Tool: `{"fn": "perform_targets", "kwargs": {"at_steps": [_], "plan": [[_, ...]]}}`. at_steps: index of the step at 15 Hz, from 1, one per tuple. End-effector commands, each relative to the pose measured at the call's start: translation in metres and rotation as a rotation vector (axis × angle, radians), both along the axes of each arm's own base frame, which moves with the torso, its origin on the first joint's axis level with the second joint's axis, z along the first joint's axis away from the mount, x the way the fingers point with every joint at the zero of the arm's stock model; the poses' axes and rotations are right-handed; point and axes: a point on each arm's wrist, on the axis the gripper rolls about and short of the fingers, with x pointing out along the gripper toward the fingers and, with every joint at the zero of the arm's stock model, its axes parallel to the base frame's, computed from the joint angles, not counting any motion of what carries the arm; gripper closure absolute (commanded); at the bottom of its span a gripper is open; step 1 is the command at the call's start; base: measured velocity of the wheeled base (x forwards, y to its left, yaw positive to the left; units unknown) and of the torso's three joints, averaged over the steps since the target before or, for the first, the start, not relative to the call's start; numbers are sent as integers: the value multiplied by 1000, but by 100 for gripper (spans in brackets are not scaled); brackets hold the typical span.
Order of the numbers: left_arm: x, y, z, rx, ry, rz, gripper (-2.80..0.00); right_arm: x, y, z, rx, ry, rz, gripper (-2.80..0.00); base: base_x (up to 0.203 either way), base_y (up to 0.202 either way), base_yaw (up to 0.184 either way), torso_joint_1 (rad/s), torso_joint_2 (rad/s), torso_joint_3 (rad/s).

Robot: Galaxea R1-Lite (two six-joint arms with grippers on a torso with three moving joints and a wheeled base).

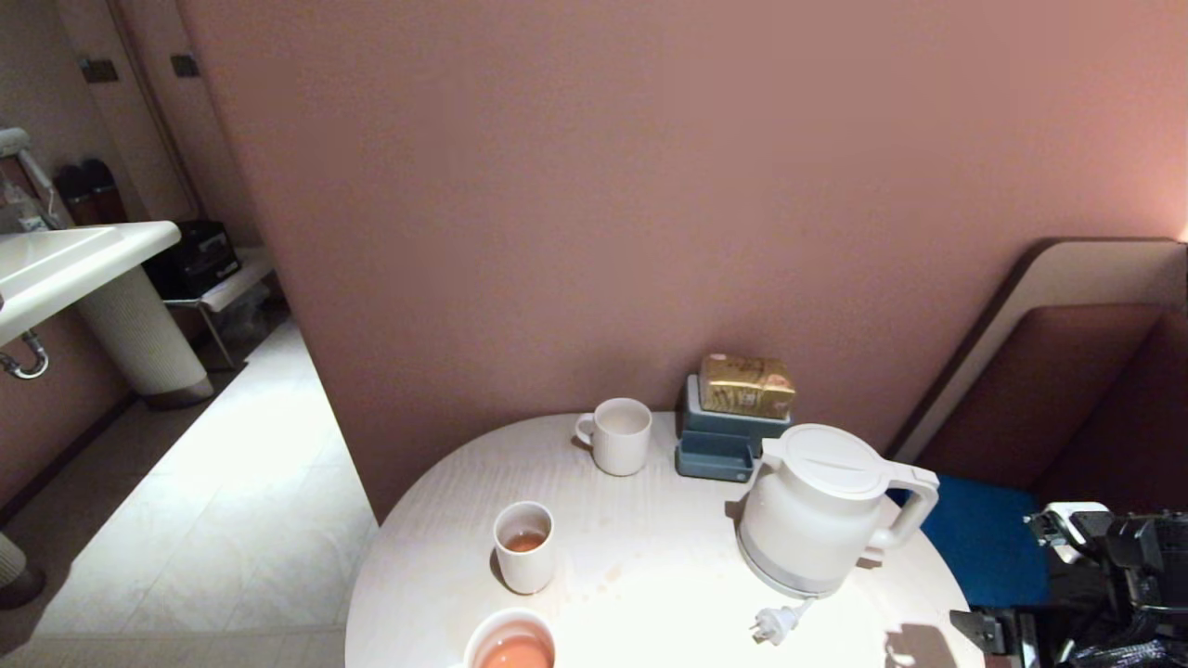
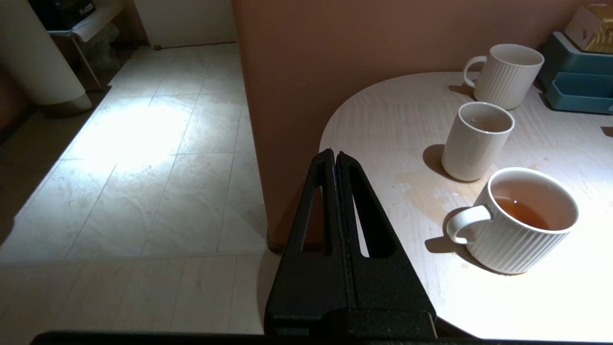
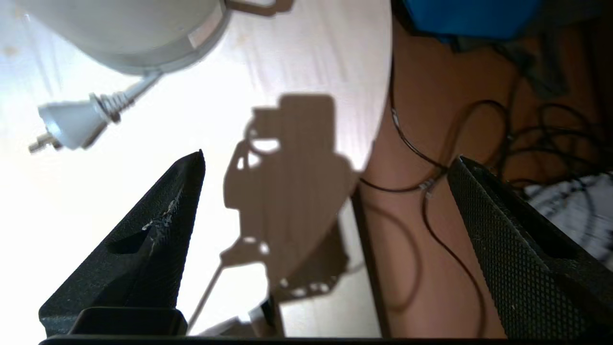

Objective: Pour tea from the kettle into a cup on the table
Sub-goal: Pick up the kettle

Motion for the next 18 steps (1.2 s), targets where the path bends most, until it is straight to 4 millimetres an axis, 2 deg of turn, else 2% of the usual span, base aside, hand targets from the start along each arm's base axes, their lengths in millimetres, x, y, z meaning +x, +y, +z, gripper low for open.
{"fn": "perform_targets", "kwargs": {"at_steps": [1, 5, 14, 18], "plan": [[0, 0, 0, 0, 0, 0, 0, 11, -1, -19, 16, -15, -5, -280, 0, 0, 0, 0, 0, 0], [0, 0, 0, 0, 1, 0, 0, 30, -4, -29, 31, -182, -23, -280, 0, 0, 0, 0, 0, 0], [0, 0, 0, 0, 1, 0, 0, 55, -7, -46, 25, -206, -33, -280, 0, 0, 0, 0, 0, 0], [0, 0, 0, 0, 1, 0, 0, 57, -8, -48, 19, -213, -28, -280, 0, 0, 0, 0, 0, 0]]}}
